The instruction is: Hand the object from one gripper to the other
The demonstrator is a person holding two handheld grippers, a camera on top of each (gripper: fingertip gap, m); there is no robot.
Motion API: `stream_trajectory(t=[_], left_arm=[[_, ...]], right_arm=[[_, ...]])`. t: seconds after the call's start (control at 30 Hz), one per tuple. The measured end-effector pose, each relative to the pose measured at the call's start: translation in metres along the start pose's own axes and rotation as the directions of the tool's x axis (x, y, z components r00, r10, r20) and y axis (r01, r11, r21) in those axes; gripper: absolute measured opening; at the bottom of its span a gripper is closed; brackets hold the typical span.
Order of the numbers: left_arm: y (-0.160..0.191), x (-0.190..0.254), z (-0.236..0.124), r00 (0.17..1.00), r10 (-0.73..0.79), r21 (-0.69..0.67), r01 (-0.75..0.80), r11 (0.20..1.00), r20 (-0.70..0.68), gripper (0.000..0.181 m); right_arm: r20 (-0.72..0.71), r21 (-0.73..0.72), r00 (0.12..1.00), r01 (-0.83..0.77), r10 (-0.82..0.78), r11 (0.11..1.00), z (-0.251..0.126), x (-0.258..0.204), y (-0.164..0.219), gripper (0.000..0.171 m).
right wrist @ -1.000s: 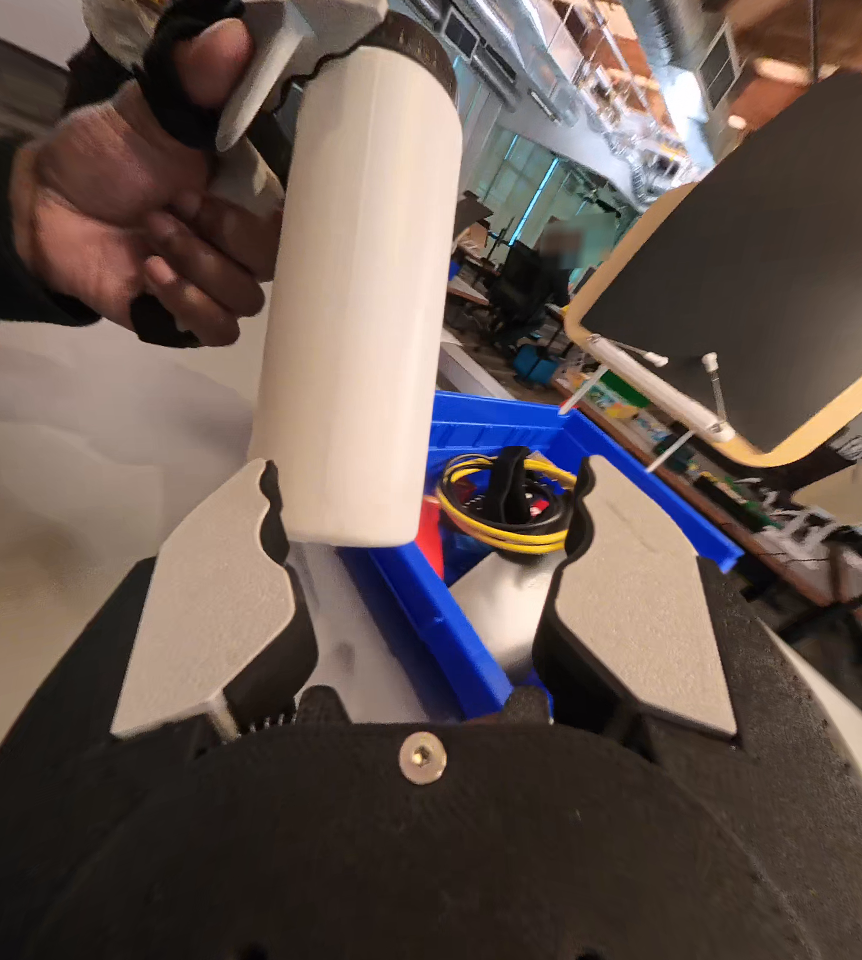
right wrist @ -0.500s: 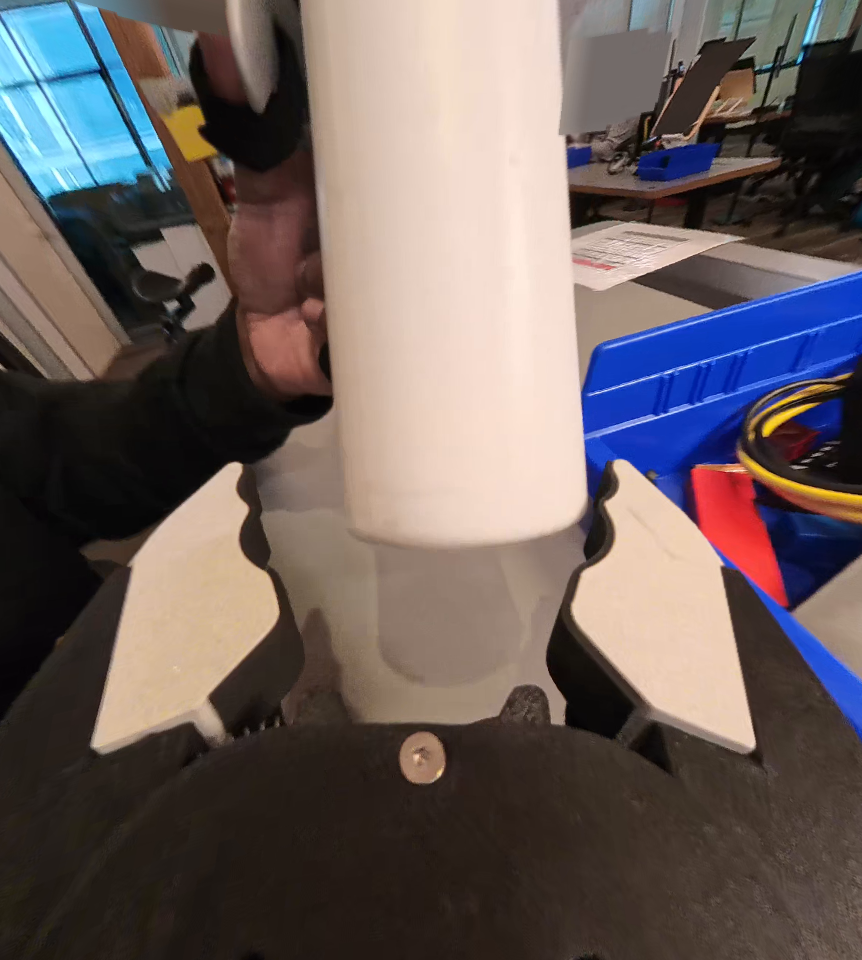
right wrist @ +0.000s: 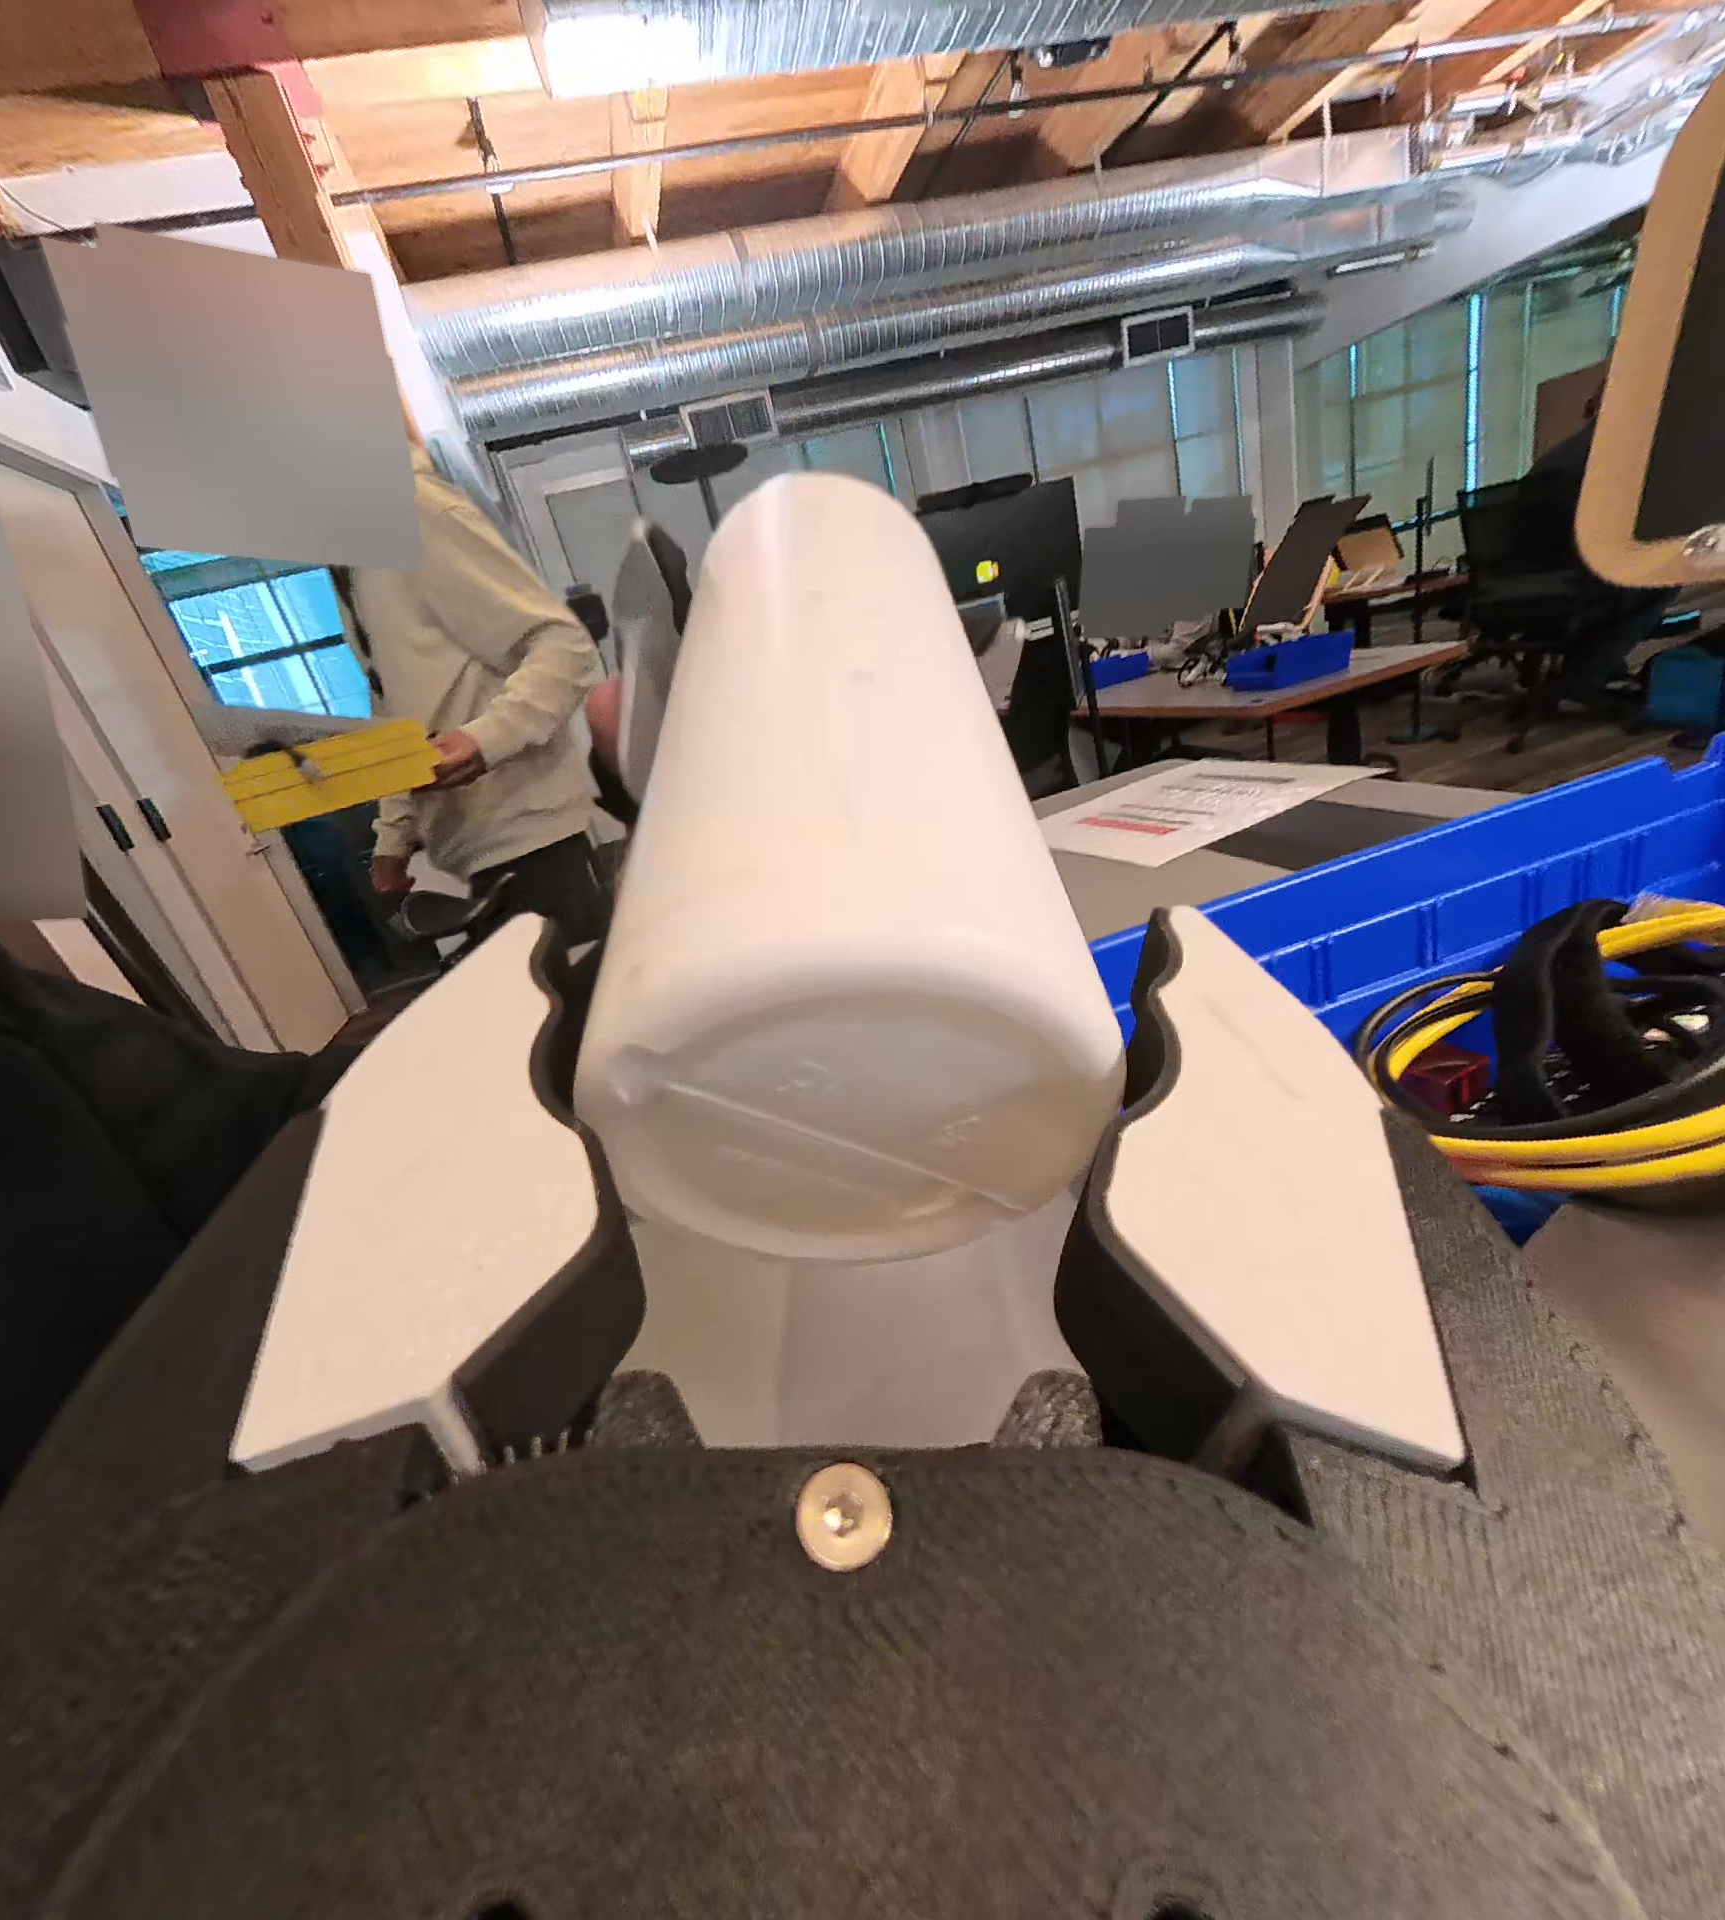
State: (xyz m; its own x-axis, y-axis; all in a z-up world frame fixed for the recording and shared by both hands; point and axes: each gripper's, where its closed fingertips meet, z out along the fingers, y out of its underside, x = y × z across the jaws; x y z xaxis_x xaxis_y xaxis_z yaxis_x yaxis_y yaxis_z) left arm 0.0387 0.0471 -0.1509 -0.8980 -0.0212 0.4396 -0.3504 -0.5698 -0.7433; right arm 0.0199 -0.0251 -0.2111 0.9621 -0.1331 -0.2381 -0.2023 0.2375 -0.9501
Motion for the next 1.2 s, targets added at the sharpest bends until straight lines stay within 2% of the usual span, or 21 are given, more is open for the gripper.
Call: stream_trajectory(t=[0.1,0.33,0.6,0.8,0.97,1.2], left_arm=[[0.009,-0.005,-0.004,0.995,0.101,-0.091,-0.098,0.991,0.025,0.095],[0.038,-0.001,-0.015,0.993,0.068,-0.252,-0.090,0.964,-0.096,0.095],[0.079,0.007,-0.043,0.970,0.024,-0.451,-0.135,0.882,-0.242,0.096],[0.101,0.003,-0.057,0.966,0.071,-0.553,-0.203,0.808,-0.250,0.102],[0.112,-0.004,-0.066,0.966,0.096,-0.615,-0.227,0.755,-0.239,0.104],[0.136,-0.017,-0.092,0.967,0.136,-0.761,-0.252,0.597,-0.214,0.105]], right_arm=[[-0.008,0.028,1.000,0.029,-0.029,0.999,-0.007,0.001,-0.013,0.104],[0.000,0.034,0.992,0.125,-0.125,0.992,-0.012,-0.008,-0.036,0.103],[0.116,-0.109,0.942,0.326,-0.313,0.939,0.009,-0.038,-0.063,0.103],[0.247,-0.257,0.869,0.486,-0.429,0.836,0.034,-0.060,-0.063,0.103],[0.346,-0.359,0.793,0.605,-0.501,0.710,0.048,-0.072,-0.055,0.102],[0.444,-0.435,0.719,0.694,-0.535,0.573,0.059,-0.080,-0.034,0.103]])
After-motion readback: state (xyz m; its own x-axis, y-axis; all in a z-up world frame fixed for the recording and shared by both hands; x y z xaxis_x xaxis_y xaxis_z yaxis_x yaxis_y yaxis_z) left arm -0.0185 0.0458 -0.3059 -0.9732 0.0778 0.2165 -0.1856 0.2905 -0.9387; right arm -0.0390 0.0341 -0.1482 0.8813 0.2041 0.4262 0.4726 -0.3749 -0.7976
